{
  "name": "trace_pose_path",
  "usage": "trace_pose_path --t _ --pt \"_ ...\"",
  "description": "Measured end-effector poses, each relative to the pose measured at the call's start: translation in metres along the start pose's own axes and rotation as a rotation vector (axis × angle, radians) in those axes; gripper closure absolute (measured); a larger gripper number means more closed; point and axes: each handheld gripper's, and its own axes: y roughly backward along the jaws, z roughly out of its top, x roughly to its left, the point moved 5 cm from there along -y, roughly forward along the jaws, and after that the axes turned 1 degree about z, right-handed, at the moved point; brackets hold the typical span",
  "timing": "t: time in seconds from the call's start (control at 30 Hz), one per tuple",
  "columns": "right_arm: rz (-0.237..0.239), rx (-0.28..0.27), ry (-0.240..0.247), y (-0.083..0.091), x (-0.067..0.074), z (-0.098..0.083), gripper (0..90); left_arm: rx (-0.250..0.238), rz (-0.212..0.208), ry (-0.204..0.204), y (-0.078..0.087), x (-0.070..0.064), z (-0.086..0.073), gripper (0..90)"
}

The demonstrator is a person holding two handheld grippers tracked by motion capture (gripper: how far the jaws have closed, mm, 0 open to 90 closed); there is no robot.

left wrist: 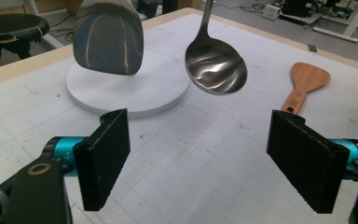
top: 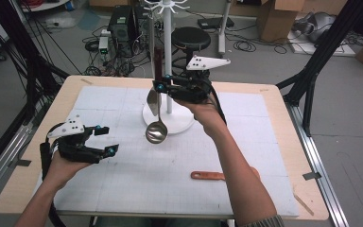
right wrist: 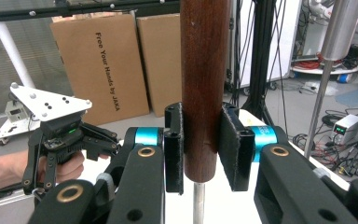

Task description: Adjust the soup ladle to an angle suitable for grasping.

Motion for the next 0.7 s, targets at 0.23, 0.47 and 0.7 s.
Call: trace_pose_path --t 0.23,0.47,0.7 --pt "0.002 -0.006 0.004 -0.003 -0.001 0.008 73.3 0.001 0.001 -0.004 0.001 0.0 0.0 21.7" --pt "-0.009 0.003 0.006 -0.005 -0.004 0.014 73.3 0.0 0.0 0.004 0.001 0.001 0.0 21.1" --pt "-0.007 -0.004 0.004 -0.006 -0.005 0.019 73.4 0.004 0.001 0.001 0.0 0.001 0.0 20.4"
